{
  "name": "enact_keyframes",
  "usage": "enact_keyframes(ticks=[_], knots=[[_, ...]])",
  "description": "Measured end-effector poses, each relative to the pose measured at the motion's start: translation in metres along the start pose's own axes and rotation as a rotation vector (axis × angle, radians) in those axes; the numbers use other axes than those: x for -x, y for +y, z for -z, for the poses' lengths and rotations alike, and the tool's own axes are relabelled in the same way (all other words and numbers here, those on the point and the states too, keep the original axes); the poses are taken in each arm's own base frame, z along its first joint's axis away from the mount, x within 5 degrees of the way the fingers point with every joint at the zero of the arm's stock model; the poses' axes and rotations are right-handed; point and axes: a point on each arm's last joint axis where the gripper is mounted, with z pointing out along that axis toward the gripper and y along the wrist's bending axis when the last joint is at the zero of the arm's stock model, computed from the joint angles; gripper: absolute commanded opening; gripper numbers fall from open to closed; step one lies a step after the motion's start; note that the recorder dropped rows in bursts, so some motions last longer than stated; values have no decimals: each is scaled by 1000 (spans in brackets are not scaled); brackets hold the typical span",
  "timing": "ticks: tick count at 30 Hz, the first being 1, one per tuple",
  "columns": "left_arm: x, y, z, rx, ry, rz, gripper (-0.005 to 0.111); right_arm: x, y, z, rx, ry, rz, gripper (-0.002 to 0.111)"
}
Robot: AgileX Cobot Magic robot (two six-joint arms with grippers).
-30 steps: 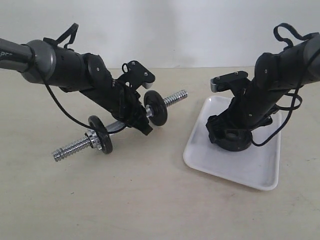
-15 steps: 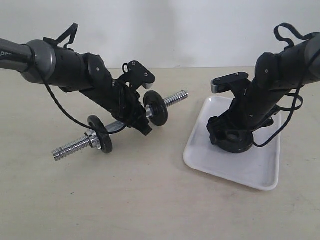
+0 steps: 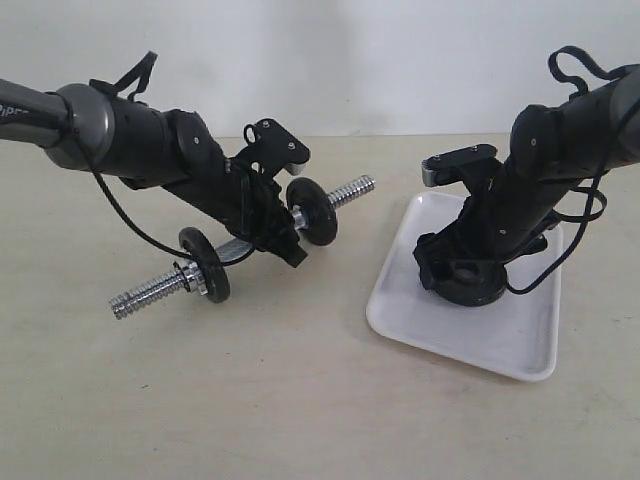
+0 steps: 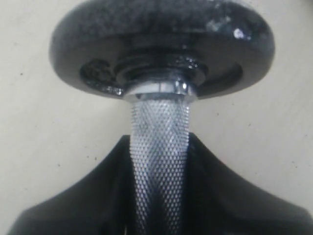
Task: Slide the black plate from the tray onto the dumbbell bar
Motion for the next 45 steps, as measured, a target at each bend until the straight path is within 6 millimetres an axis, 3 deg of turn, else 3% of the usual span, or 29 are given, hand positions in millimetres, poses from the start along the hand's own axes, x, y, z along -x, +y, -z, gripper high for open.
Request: enact_keyframes(ticks=[25,45], knots=[[-16,-3,-4,59,-58,12,4,0,0,1,1,-5,3,0],[-26,-5,5,102,-54,15,4,0,0,0,1,-7,1,0]])
